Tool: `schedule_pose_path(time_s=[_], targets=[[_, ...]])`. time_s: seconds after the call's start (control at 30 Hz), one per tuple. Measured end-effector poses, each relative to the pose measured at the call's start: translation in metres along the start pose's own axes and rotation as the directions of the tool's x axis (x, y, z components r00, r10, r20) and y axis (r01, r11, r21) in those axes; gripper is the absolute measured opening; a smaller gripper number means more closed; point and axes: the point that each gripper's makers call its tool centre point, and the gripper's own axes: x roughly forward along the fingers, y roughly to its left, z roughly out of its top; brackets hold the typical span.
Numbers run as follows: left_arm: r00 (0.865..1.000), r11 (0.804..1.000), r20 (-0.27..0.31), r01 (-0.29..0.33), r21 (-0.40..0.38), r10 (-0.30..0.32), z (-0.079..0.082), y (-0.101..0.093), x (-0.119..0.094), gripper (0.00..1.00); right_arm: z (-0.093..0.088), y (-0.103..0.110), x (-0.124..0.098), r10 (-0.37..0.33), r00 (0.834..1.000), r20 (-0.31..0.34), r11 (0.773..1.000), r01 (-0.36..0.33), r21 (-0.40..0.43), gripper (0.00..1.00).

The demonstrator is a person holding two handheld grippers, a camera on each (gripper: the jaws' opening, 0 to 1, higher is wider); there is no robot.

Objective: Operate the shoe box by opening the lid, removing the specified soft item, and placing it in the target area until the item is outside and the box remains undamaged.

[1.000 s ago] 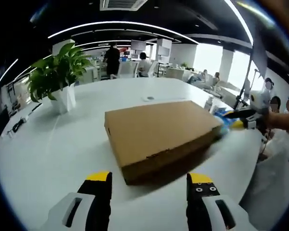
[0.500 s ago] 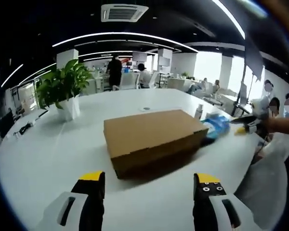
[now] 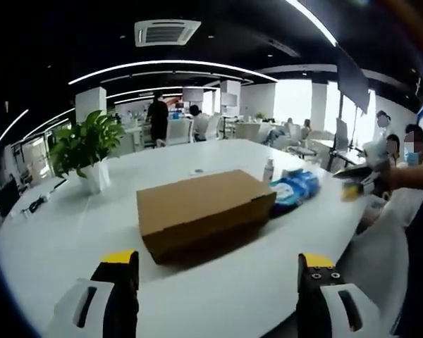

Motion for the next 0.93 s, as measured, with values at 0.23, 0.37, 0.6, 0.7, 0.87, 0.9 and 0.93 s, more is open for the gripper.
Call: schedule_pose_path(time_s=[0.23, 0.37, 0.6, 0.7, 0.87, 0.9, 0.93], targets=[[1.0, 1.0, 0.016, -0.001, 0.003, 0.001, -0.002, 0.002, -0.009, 1.0, 0.002, -0.003, -0.017, -0.029, 0.999, 0.045, 0.998, 0.027, 0.051, 0.96], [0.999, 1.0, 0.029, -0.017, -0.014, 0.017, -0.004, 0.002, -0.013, 1.0, 0.0, 0.002, -0.022, -0.03, 0.998, 0.056, 0.996, 0.025, 0.081, 0.96], [0.999, 0.999, 0.027, -0.036, -0.029, 0.037, -0.011, 0.007, -0.018, 1.0, -0.003, 0.004, -0.027, -0.045, 0.998, 0.053, 0.997, 0.042, 0.066, 0.96], [0.999, 0.999, 0.032, -0.038, -0.031, 0.039, -0.01, 0.009, -0.019, 1.0, -0.002, 0.004, -0.028, -0.048, 0.998, 0.05, 0.997, 0.045, 0.056, 0.96], [0.998, 0.999, 0.037, -0.04, -0.03, 0.041, -0.009, 0.01, -0.02, 1.0, -0.003, 0.003, -0.029, -0.051, 0.997, 0.05, 0.998, 0.049, 0.051, 0.96], [0.998, 0.999, 0.039, -0.04, -0.03, 0.041, -0.009, 0.009, -0.02, 1.0, -0.003, 0.003, -0.029, -0.051, 0.997, 0.051, 0.998, 0.048, 0.049, 0.96], [0.998, 0.999, 0.042, -0.039, -0.035, 0.04, -0.008, 0.009, -0.02, 1.0, -0.003, 0.003, -0.029, -0.051, 0.997, 0.053, 0.998, 0.048, 0.046, 0.96]])
